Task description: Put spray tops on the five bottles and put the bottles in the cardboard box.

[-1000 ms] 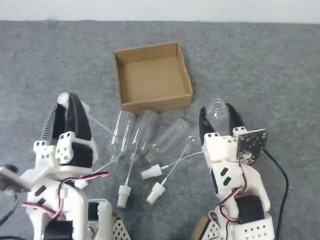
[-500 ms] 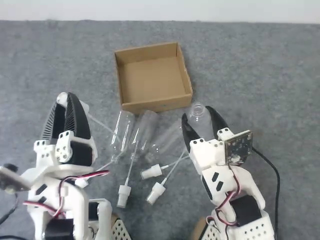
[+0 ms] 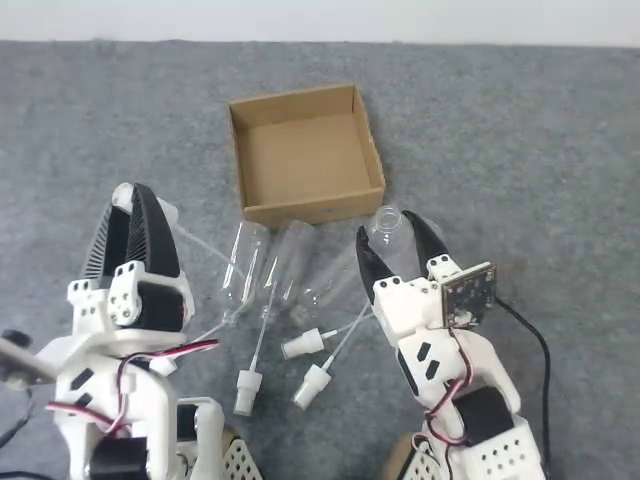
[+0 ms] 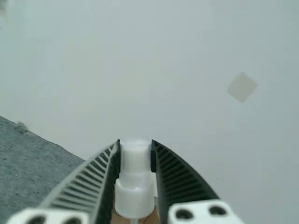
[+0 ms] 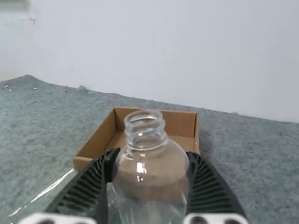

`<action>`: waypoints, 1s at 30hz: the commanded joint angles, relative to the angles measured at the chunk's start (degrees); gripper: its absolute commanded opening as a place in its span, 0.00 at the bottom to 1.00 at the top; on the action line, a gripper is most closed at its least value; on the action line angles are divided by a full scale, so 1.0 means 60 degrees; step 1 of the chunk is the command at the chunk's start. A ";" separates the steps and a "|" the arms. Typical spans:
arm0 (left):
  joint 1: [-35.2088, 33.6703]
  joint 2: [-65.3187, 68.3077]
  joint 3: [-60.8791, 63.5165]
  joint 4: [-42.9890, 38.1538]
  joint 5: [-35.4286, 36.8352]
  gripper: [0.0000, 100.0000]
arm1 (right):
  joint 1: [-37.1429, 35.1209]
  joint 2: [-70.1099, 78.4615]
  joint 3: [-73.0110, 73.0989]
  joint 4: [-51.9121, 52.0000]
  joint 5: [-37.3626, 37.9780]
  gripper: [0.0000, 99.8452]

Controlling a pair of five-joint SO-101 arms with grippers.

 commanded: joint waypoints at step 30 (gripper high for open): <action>0.0000 -0.0176 -0.0081 -0.0454 0.1480 0.01 | -0.3216 -0.0198 0.1026 0.0300 0.1993 0.07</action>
